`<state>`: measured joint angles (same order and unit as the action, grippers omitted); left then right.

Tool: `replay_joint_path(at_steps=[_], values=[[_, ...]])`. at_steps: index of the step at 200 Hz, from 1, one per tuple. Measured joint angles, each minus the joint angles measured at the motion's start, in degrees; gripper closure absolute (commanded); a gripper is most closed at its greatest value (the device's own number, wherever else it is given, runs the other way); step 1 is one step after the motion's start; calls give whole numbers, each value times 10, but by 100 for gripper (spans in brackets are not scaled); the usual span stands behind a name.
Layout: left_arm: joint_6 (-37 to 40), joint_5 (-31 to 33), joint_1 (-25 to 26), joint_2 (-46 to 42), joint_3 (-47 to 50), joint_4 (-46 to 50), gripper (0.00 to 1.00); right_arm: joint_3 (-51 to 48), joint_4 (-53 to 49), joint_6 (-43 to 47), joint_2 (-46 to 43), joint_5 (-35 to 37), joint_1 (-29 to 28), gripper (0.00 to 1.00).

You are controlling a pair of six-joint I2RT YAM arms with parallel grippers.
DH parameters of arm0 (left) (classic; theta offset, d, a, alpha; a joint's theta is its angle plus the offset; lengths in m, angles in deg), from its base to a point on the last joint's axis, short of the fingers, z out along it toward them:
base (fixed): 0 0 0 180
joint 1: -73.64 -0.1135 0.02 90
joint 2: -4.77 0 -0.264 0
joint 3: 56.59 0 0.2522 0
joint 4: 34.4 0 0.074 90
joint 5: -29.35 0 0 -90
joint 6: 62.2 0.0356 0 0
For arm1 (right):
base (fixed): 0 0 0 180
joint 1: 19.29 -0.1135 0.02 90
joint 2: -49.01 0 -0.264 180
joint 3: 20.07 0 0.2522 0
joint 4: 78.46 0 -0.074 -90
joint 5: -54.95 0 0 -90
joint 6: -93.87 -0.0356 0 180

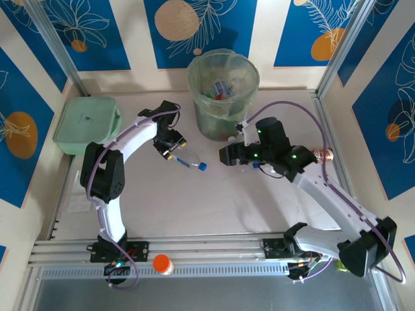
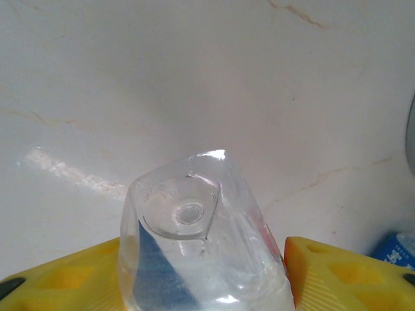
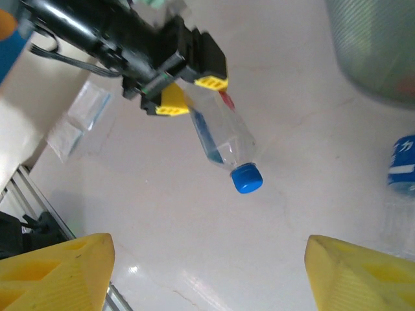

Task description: Put the plastic bottles in the bin

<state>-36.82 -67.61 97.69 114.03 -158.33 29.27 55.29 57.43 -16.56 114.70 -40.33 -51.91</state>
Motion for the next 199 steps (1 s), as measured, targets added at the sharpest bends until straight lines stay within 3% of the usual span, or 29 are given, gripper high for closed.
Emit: replay_joint_path(at_steps=[43, 124, 199], values=[[31, 0, 8, -12, 60, -14, 42, -14, 28, -23, 43, -2, -37, 22], [43, 14, 33, -10, 79, -9, 21, -40, 52, -43, 77, 3, -53, 22], [28, 28, 34, 22, 79, -9, 42, -44, 55, -43, 70, 6, -54, 23]])
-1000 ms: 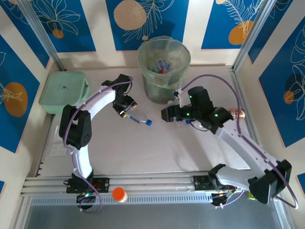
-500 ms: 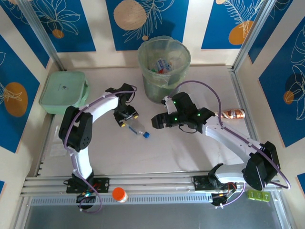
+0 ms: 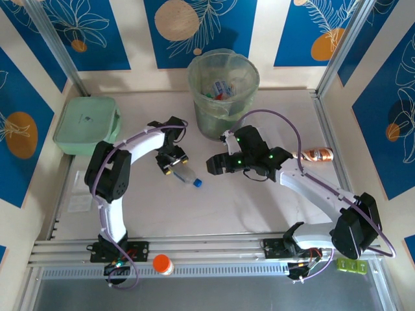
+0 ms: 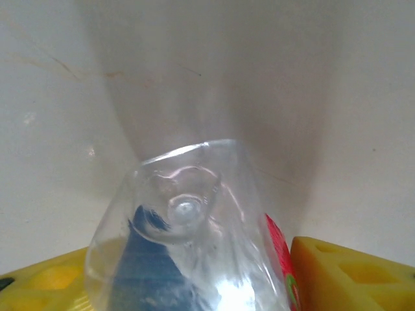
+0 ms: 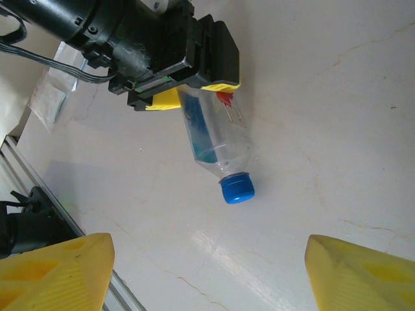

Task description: Put the plastic bottles in the bin

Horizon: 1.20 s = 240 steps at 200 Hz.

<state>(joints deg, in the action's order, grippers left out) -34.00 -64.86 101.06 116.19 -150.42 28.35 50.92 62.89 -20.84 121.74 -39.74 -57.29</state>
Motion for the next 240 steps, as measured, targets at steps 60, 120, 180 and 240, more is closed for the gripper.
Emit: replay_joint_path(at_steps=[60, 120, 180, 240], values=[[7, 2, 0, -10, 0, 1, 50, 0, -2, 0, -16, -9, -2, 22], [31, 2, 3, -158, 0, 1, 52, 70, -33, -4, 53, -76, -3, 11], [37, -8, 18, -272, 12, -2, 52, 209, -63, -5, 162, -115, -6, 8], [34, -13, 20, -317, 27, -4, 51, 247, -64, -13, 212, -136, -25, 18]])
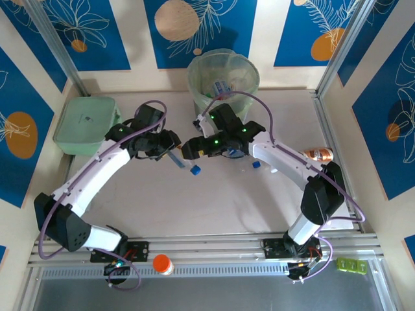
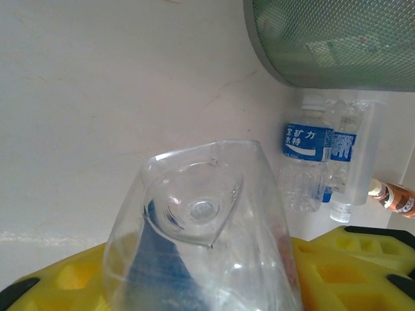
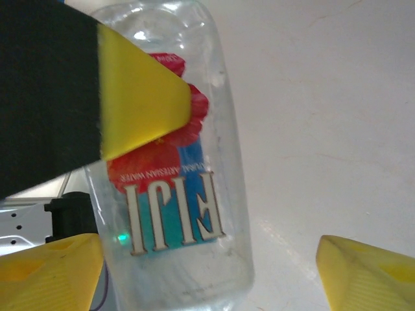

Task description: Put the plastic bottles in the bin

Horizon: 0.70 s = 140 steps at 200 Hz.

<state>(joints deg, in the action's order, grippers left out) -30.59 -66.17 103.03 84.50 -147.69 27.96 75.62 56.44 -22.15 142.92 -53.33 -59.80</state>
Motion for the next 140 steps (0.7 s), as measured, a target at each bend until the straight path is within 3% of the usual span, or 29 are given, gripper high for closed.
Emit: replay_joint_path(at_steps=[43, 74, 108, 140], values=[[-2, -4, 0, -6, 5, -7, 51, 6, 5, -7, 15, -4, -21, 22], [-2, -5, 0, -6, 9, -16, 50, 6, 8, -17, 17, -5, -30, 31], [-2, -5, 0, -12, 10, -20, 38, 2, 12, -25, 16, -2, -30, 43], [1, -22, 0, -24, 13, -39, 17, -8, 24, -30, 3, -1, -30, 48]])
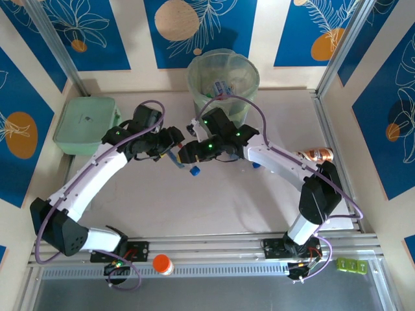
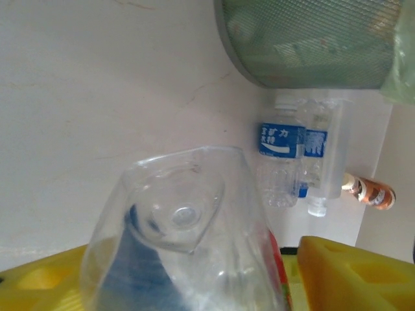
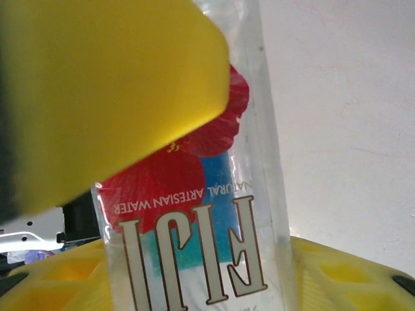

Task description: Put the plastic bottles in the bin

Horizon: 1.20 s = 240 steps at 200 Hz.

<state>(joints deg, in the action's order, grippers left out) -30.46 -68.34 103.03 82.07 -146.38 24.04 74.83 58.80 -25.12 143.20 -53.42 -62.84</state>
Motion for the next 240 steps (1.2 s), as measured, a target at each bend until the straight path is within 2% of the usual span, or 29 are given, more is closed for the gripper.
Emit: replay_joint_path(at_steps=[16, 30, 66, 113, 136, 164, 192, 240], values=[[3, -12, 0, -10, 1, -17, 7, -3, 2, 0, -17, 2, 1, 48], [17, -17, 0, -22, 1, -31, 4, -3, 5, 0, -35, 3, 4, 48], [92, -7, 0, -85, 0, -63, 4, -3, 8, 5, -74, 9, 25, 48], [234, -6, 0, -224, 29, -167, 7, 46, -21, 20, -86, 19, 87, 48], [283, -7, 0, -239, 28, -185, 9, 103, -29, 28, -89, 20, 127, 48], [315, -18, 0, -210, 30, -185, 10, 180, -34, 35, -87, 38, 179, 48], [333, -26, 0, -178, 55, -177, 9, 293, -45, 53, -37, 73, 223, 48], [351, -29, 0, -163, 72, -164, 9, 470, -101, 91, 125, 156, 265, 48]])
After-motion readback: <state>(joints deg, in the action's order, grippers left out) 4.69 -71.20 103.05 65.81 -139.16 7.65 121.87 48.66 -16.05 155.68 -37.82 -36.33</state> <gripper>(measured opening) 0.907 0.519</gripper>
